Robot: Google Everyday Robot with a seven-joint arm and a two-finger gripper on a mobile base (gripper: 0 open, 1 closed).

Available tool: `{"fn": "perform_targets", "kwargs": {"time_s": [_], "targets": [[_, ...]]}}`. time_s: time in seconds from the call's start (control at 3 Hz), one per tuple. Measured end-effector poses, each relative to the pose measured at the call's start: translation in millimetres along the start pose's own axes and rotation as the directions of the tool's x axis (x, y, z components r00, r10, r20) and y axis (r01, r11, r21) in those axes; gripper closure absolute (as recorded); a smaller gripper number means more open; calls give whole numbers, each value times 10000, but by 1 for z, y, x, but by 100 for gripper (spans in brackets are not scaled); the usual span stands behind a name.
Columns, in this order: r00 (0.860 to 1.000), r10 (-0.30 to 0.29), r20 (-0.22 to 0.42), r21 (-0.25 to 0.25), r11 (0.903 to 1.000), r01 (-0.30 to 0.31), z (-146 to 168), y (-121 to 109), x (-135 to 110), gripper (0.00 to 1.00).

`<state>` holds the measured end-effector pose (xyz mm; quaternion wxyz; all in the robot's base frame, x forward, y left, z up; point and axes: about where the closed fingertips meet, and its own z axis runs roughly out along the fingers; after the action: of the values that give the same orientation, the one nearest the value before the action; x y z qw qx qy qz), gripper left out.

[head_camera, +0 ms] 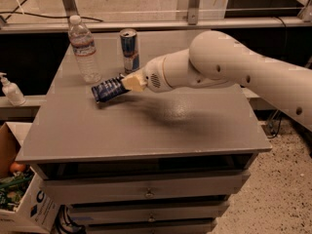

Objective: Move rxbar blueberry near water bottle

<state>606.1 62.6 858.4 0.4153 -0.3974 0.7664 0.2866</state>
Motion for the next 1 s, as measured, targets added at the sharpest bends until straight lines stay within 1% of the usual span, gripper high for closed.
{"fn": "perform_targets", "kwargs": {"time_s": [0.33,0.67,1.0], "targets": [[9998,-105,172,-6,9999,105,24,-13,-12,100],[9999,-71,147,-51,10000,72,69,-30,-18,100],[9999,-11,123,-141,9999,13,82,-32,-15,100]]}}
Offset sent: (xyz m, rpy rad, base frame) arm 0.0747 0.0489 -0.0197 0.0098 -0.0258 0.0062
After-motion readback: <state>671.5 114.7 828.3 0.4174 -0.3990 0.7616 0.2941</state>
